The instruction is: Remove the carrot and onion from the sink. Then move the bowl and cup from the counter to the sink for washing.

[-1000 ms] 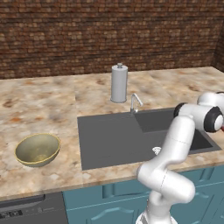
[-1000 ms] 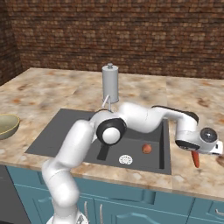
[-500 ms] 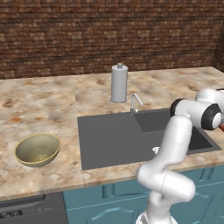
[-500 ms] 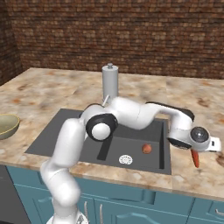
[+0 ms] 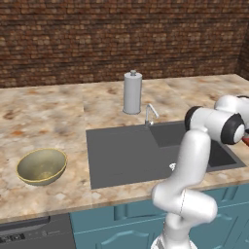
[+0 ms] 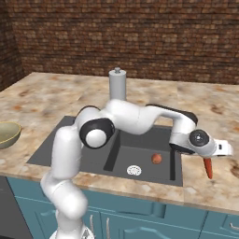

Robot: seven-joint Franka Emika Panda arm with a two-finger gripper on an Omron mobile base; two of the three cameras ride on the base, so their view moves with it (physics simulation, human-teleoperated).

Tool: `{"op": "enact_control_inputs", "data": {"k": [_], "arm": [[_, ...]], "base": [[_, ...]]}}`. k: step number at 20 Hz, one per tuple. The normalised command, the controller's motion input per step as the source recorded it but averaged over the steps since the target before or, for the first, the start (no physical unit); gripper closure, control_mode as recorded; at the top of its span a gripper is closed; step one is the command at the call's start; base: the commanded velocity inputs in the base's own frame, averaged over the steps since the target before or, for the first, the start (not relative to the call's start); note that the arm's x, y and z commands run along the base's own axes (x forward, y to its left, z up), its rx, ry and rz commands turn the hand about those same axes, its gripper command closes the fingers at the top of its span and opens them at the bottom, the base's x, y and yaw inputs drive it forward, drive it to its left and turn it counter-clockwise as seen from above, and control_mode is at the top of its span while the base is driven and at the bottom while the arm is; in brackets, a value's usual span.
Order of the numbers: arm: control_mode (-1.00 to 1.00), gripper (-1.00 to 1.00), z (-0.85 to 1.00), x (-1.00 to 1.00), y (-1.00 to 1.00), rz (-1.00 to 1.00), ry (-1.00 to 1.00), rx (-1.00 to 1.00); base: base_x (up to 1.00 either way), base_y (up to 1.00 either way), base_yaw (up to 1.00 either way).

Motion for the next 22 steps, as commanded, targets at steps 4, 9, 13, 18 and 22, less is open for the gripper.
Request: {"op": "enact_control_inputs", "data": {"k": [4,9,13,18,22], "arm": [[-1.0,-1.0,0.3,-0.2,0.23,-0.09,0.0,-0.02],[-1.0,-1.0,0.38,-0.06,0.26,-0.13,0.01,-0.03],[-1.0,-1.0,0.36,-0.01,0.19,-0.13,0.09,0.0],[-1.0,-1.0,0.37,-0.04,0.12,-0.08,0.15,0.03],[-1.0,-1.0,0.45,0.01,0.14,-0.04,0.14,0.12]], "base": [[0.0,0.0,0.0],[0.0,0.0,0.0],[0.0,0.0,0.0],[0.0,0.0,0.0],[0.0,0.0,0.0]]}}
